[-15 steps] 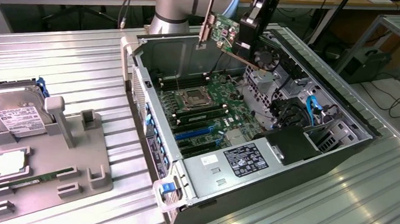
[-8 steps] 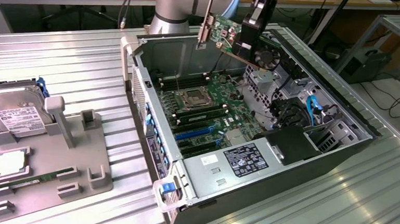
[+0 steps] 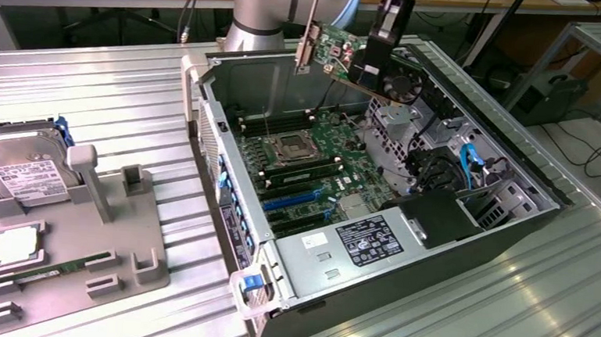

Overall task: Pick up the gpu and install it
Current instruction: 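Insert the gpu into the slot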

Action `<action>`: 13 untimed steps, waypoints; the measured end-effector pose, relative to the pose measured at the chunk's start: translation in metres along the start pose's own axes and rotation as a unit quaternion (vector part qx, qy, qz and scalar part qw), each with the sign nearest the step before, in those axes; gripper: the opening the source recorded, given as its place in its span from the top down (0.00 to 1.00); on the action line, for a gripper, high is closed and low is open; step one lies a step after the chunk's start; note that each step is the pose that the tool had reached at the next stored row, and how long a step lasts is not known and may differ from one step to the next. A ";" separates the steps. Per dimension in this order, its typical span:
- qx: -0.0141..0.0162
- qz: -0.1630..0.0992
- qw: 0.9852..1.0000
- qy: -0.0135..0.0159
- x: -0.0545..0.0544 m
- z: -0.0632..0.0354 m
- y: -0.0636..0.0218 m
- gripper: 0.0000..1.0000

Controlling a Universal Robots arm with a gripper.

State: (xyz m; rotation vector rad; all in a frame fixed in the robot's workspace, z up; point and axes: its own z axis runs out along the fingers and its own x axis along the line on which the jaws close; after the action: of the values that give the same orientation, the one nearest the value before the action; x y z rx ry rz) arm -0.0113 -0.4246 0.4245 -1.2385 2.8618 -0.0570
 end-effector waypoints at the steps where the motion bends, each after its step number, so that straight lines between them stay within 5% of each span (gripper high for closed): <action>1: 0.000 -0.006 1.000 0.000 0.000 0.0000 0.0000 0.72; 13: 0.000 -0.055 0.998 -0.002 0.000 0.0000 0.0000 0.72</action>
State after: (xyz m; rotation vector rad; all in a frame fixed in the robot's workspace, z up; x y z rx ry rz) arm -0.0113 -0.4246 0.4245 -1.3927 2.7879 -0.0550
